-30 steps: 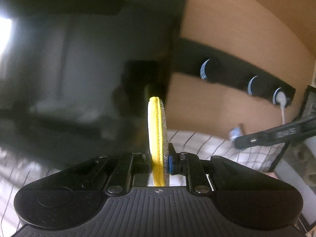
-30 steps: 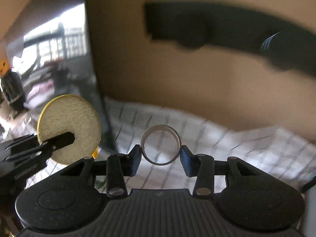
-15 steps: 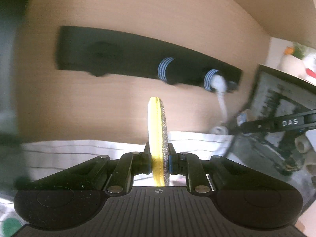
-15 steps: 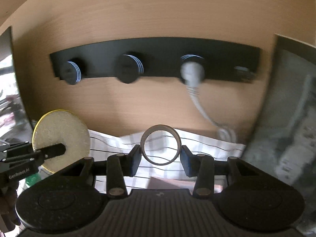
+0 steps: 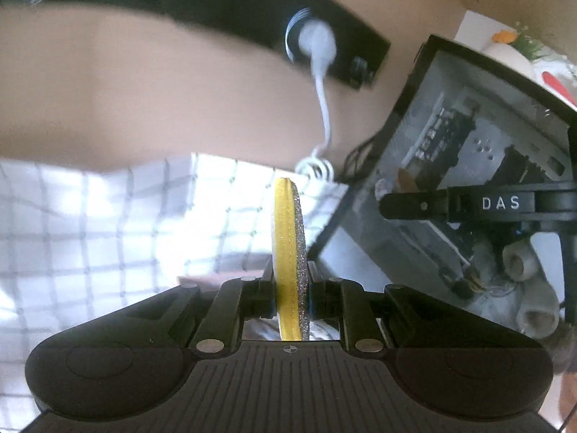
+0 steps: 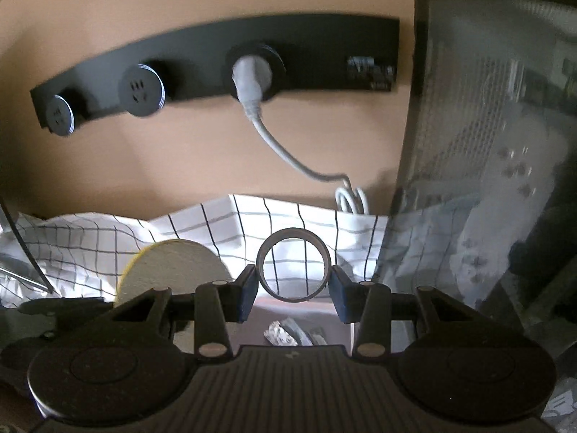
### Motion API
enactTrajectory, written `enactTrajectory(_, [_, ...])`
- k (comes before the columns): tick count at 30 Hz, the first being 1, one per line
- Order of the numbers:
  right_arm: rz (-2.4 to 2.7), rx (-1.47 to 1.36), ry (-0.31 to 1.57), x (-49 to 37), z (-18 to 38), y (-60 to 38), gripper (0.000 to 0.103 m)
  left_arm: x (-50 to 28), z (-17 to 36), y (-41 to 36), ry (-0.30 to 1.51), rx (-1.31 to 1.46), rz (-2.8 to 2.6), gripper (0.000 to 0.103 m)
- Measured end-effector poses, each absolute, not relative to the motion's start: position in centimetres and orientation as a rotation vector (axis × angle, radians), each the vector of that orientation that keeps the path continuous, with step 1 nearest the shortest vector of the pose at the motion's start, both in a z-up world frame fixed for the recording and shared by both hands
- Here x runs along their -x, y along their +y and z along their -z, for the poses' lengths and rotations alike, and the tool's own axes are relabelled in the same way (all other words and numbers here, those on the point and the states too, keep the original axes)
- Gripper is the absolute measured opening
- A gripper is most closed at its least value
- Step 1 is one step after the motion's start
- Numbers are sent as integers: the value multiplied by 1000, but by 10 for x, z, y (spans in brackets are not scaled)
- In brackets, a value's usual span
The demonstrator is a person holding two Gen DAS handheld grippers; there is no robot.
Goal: Organize soft objects
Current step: 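Carry the sponge pad and tape roll into the pink box and release them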
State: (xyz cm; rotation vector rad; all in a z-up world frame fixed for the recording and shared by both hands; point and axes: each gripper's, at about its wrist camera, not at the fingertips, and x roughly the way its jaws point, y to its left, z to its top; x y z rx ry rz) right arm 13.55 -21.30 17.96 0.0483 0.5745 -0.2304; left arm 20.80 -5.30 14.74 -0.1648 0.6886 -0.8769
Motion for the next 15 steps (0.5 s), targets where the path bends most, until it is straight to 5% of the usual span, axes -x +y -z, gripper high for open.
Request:
enactTrajectory(6, [222, -58, 600, -144, -163, -219, 42, -236, -107, -90, 856, 220, 899, 20])
enactTrajectory(15, [178, -166, 679, -169, -114, -223, 43, -222, -109, -71, 820, 121, 781, 24])
